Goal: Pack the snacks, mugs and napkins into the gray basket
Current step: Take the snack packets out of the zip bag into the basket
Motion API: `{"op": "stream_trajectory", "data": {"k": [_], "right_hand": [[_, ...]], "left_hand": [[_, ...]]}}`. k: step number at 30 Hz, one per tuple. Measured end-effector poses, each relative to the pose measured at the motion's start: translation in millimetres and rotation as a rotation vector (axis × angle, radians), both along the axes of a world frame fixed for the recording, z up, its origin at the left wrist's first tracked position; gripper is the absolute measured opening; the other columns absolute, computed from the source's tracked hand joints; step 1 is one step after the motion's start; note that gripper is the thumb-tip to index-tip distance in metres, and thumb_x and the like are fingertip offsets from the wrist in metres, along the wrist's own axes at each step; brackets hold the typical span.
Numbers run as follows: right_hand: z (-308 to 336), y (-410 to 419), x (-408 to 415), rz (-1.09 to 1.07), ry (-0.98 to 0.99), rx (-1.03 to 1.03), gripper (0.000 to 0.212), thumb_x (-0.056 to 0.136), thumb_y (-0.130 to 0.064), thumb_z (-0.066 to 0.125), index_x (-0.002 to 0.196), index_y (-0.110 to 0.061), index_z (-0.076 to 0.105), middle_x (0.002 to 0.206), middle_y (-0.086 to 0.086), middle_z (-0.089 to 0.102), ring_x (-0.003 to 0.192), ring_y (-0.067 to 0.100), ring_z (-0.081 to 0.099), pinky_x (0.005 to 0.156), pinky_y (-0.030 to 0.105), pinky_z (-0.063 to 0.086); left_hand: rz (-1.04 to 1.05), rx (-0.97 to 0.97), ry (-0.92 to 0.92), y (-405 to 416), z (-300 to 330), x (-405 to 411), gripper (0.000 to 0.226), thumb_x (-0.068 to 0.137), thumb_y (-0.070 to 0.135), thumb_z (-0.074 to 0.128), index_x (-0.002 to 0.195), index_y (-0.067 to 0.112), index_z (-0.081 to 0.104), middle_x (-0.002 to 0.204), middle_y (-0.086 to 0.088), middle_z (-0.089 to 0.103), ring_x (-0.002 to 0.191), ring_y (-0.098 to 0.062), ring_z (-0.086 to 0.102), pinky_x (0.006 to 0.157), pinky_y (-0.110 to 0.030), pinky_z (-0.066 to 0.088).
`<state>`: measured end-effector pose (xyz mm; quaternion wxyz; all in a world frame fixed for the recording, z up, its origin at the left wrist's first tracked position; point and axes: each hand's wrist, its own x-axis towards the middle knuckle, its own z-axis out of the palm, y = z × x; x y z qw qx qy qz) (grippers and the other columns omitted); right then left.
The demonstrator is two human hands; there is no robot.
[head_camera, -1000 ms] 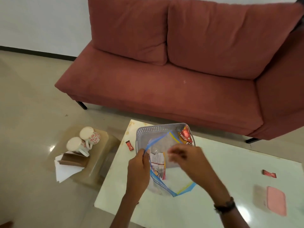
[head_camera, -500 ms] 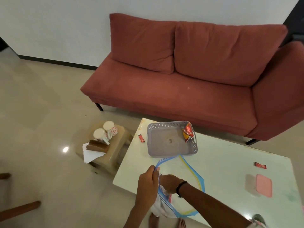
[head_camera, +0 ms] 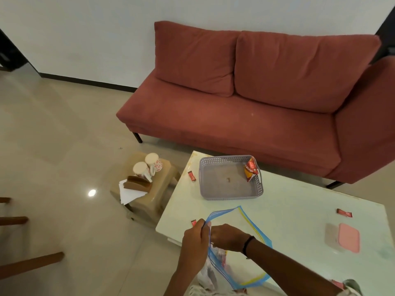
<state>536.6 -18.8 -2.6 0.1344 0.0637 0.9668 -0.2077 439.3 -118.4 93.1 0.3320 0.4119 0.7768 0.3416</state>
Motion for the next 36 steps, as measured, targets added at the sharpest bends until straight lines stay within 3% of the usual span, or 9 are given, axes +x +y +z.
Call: {"op": "stream_trajectory", "data": {"k": [3,5,11,16,18,20,22,26,36], "right_hand": [[-4.8,-6.0,-2.4,-0.114,0.055,0.021,0.025,0.09,0.004,0.047,0.111,0.001,0.059,0.112,0.022,0.064,0.095,0.041,0.062,0.075,0.046,0.054],[-5.8,-8.9,-3.6,-0.167,0.07,0.019,0.028,0.094,-0.002,0.041,0.117,-0.003,0.056,0.118,0.019,0.062,0.101,0.038,0.06,0.082,0.046,0.052],[20.1,-9.8,-16.7,-0.068,0.127,0.033,0.017,0.07,0.012,0.067,0.078,-0.003,0.062,0.072,0.017,0.068,0.055,0.034,0.065,0.046,0.033,0.052],[24.9,-5.4,-35.3,0.037,0.052,0.134,0.037,0.035,-0.006,0.092,0.045,-0.016,0.058,0.042,-0.003,0.056,0.034,0.01,0.053,0.032,0.013,0.037],[24.0,-6.4,-41.6,0.08,-0.024,0.214,0.02,0.058,0.002,0.082,0.058,-0.008,0.064,0.056,0.006,0.064,0.049,0.018,0.064,0.045,0.022,0.05],[19.5,-5.4,-42.2,0.045,-0.098,0.22,0.013,0.084,0.009,0.053,0.084,0.003,0.064,0.083,0.021,0.067,0.078,0.036,0.066,0.066,0.04,0.054],[22.2,-6.4,-41.2,0.023,-0.092,0.221,0.02,0.087,0.009,0.043,0.089,0.006,0.063,0.091,0.025,0.065,0.084,0.04,0.063,0.07,0.045,0.05],[44.9,-0.2,-37.3,-0.097,-0.081,0.213,0.015,0.087,0.006,0.047,0.089,0.005,0.062,0.09,0.027,0.064,0.084,0.041,0.062,0.066,0.042,0.045],[139.9,53.5,-5.8,-0.691,0.159,0.17,0.023,0.089,-0.023,0.048,0.089,-0.012,0.068,0.091,0.006,0.07,0.083,0.024,0.063,0.07,0.031,0.047]], "left_hand": [[-0.011,0.012,0.025,-2.8,0.6,-3.4,0.024,0.098,0.026,0.038,0.081,0.015,0.051,0.061,0.01,0.048,0.055,-0.006,0.05,0.051,-0.006,0.04],[-0.031,0.007,0.044,-2.9,2.0,-8.0,0.026,0.098,0.028,0.039,0.09,0.011,0.057,0.067,0.007,0.052,0.058,-0.007,0.052,0.053,-0.004,0.04],[-0.135,0.014,0.076,0.1,10.3,-27.5,0.023,0.095,0.034,0.041,0.096,0.017,0.057,0.094,-0.003,0.069,0.073,-0.006,0.06,0.062,-0.003,0.045],[-0.181,0.024,0.05,1.7,15.4,-38.9,0.031,0.096,0.035,0.039,0.103,0.012,0.059,0.099,-0.005,0.07,0.086,-0.015,0.068,0.074,-0.013,0.052],[-0.15,0.02,0.028,-1.3,14.2,-43.1,0.035,0.096,0.035,0.038,0.107,0.009,0.059,0.104,-0.004,0.069,0.092,-0.017,0.068,0.08,-0.019,0.055],[-0.128,0.023,0.04,-2.7,12.3,-43.3,0.034,0.097,0.033,0.039,0.106,0.007,0.059,0.101,-0.006,0.069,0.091,-0.018,0.068,0.08,-0.021,0.054],[-0.099,0.025,0.06,-4.7,9.6,-42.3,0.031,0.097,0.032,0.039,0.098,0.008,0.059,0.09,-0.006,0.068,0.079,-0.014,0.065,0.072,-0.014,0.05],[-0.011,-0.02,0.119,2.8,-2.0,-41.2,0.029,0.098,0.029,0.039,0.083,0.011,0.055,0.067,0.003,0.055,0.058,-0.007,0.05,0.054,-0.007,0.037],[0.22,-0.072,0.039,45.7,-17.1,-44.9,0.04,0.099,0.022,0.038,0.059,0.018,0.039,0.054,0.002,0.043,0.051,-0.008,0.04,0.047,-0.015,0.029]]}}
